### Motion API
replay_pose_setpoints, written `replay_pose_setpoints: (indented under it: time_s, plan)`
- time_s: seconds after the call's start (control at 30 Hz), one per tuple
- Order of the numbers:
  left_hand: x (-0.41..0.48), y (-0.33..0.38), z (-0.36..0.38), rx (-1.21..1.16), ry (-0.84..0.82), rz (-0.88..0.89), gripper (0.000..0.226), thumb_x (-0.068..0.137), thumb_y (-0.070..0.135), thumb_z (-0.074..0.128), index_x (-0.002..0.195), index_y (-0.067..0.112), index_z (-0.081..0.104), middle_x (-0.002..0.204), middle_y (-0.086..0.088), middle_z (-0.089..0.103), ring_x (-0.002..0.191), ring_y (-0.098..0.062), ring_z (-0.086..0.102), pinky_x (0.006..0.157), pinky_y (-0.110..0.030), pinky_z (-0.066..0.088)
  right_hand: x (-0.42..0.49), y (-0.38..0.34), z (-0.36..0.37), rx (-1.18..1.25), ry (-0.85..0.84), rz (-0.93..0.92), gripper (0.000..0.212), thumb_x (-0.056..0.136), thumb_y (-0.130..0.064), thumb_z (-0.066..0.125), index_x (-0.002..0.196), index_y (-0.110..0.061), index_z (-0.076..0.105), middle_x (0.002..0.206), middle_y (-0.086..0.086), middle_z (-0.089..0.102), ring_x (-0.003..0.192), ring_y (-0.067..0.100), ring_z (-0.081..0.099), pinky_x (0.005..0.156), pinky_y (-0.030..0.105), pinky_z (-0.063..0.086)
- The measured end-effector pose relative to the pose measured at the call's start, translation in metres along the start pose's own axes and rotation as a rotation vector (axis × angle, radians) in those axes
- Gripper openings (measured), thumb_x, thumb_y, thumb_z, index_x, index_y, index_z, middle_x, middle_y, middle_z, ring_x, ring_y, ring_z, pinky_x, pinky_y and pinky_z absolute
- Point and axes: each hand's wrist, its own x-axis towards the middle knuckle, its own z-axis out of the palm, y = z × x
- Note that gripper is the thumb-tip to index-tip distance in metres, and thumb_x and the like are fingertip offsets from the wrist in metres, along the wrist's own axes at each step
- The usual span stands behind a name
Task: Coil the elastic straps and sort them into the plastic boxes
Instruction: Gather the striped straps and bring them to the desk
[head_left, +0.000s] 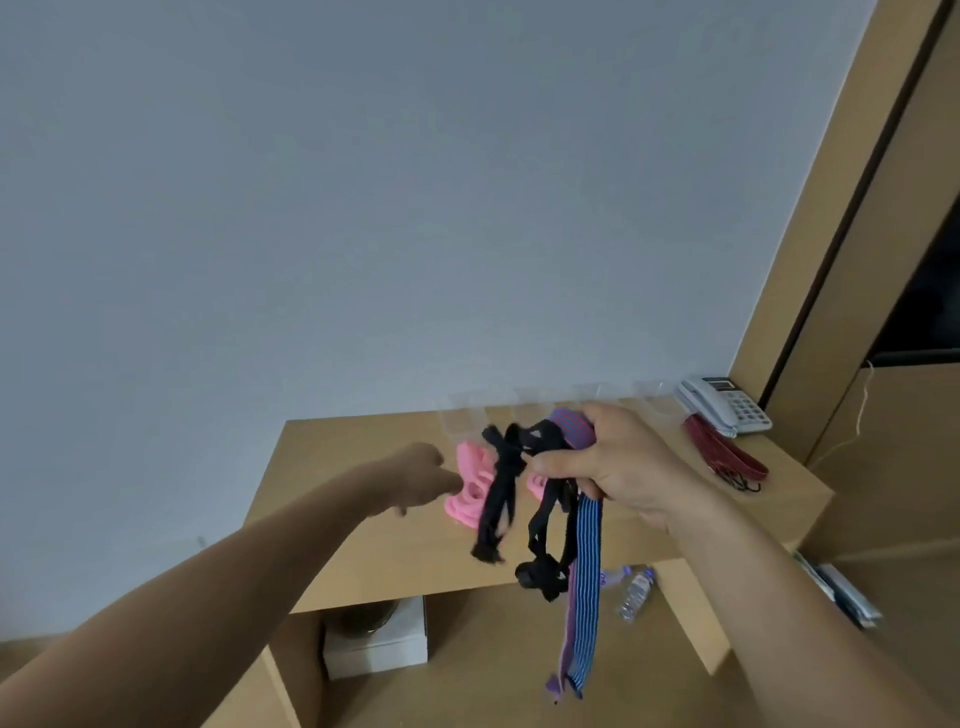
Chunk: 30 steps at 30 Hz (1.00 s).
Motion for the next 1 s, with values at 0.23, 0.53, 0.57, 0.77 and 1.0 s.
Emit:
replay_pose_setpoints:
  time_s: [0.23,0.53,0.57,0.77,1.0]
  plan:
    - [-0.015,0.082,0.066,-0.642,-0.307,0.568,0.06,0.073,0.016,0.071,0.129,0.015,0.051,0.109,-0.008,0.064,0.1,-0.02,0.062,0.087,-0.031,0.049,-0.006,0.017,-0.039,0.035,0.165,0.055,0.029,0.07,-0.003,0.084,0.082,-0.01,0.059,0.04,-0.012,0.05,0.033,0.003,0.041,0.035,0.013,0.03]
    - [-0.002,0.123,0.151,-0.778,-0.248,0.598,0.044,0.077,0.008,0.08,0.114,0.011,0.058,0.089,-0.001,0.073,0.083,-0.017,0.07,0.074,-0.025,0.055,-0.039,0.04,-0.085,0.378,0.427,0.046,0.024,0.073,-0.007,0.082,0.082,-0.01,0.06,0.047,-0.002,0.047,0.037,0.008,0.038,0.042,0.018,0.038]
    - [0.0,0.125,0.157,-0.703,-0.275,0.582,0.038,0.078,0.007,0.078,0.111,0.008,0.058,0.082,-0.001,0.071,0.075,-0.014,0.068,0.07,-0.023,0.055,-0.041,0.042,-0.09,0.393,0.461,0.042,0.024,0.074,-0.007,0.082,0.085,-0.009,0.06,0.05,0.0,0.047,0.037,0.008,0.038,0.041,0.017,0.037]
    - [0.018,0.135,0.167,-0.731,-0.414,0.392,0.017,0.074,0.009,0.061,0.091,0.009,0.057,0.068,0.001,0.06,0.061,-0.015,0.06,0.06,-0.028,0.053,-0.05,0.066,-0.125,0.366,0.63,0.055,0.026,0.076,-0.014,0.082,0.09,-0.004,0.062,0.048,-0.002,0.046,0.04,0.011,0.038,0.052,0.03,0.038]
    - [0.058,0.159,0.153,-0.943,-0.774,0.211,0.026,0.081,0.034,0.057,0.087,0.009,0.049,0.074,-0.002,0.048,0.051,-0.012,0.037,0.047,-0.023,0.036,-0.041,0.089,-0.151,0.351,0.674,0.091,0.021,0.083,-0.03,0.075,0.086,-0.012,0.063,0.052,-0.005,0.058,0.042,0.013,0.045,0.056,0.032,0.038]
